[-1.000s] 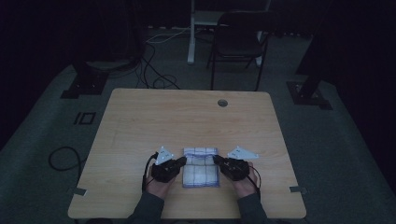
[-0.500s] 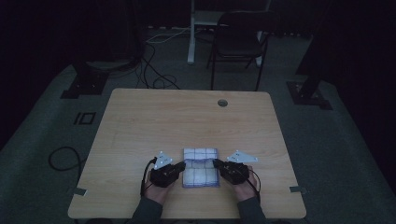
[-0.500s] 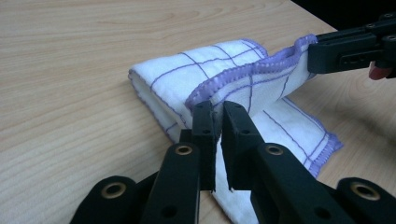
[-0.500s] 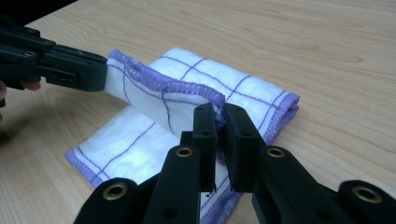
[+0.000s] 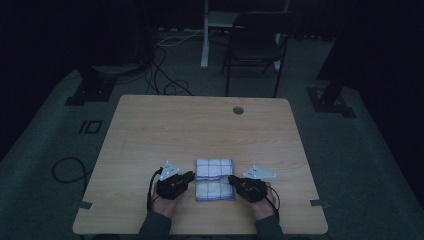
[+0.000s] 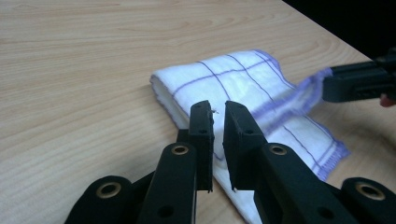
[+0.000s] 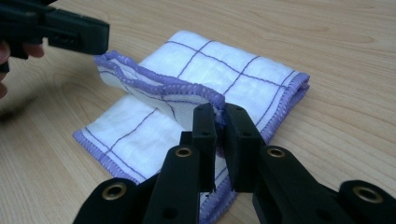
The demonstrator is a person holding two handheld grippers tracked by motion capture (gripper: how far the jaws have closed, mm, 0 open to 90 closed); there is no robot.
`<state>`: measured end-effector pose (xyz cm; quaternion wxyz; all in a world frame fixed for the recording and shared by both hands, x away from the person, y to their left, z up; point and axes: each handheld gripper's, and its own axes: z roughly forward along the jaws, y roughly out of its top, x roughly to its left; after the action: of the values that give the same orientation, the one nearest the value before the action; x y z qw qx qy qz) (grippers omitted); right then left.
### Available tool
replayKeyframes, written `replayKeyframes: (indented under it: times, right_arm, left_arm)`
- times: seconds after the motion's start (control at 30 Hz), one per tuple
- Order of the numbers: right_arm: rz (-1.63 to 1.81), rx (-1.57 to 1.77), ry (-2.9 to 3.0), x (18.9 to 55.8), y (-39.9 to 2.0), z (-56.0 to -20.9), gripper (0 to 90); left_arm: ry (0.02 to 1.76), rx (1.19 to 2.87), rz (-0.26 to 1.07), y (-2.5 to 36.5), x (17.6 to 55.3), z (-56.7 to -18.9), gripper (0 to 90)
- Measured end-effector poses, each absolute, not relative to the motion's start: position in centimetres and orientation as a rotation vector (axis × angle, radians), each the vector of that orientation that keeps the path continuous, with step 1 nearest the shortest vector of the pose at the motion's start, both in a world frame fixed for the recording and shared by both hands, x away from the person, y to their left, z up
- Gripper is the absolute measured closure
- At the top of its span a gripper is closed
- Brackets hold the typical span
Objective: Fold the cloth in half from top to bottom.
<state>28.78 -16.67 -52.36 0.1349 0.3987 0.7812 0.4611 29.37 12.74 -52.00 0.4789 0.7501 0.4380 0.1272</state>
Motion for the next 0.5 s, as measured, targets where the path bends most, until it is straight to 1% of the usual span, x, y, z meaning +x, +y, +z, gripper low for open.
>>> replayKeyframes:
  times: [0.17,0.27,0.5]
  right_arm:
    - [1.322,1.149,2.263,28.6,-16.6,-52.4,84.0]
    - [1.313,1.137,2.265,28.6,-16.5,-52.4,83.9]
    - [1.304,1.124,2.255,28.3,-16.7,-52.1,83.9]
  left_arm:
    - [1.077,1.849,0.313,12.3,30.7,-52.1,82.2]
    - [1.066,1.884,0.292,11.8,31.4,-52.4,81.8]
    - [1.039,1.937,0.262,11.1,31.4,-53.0,81.6]
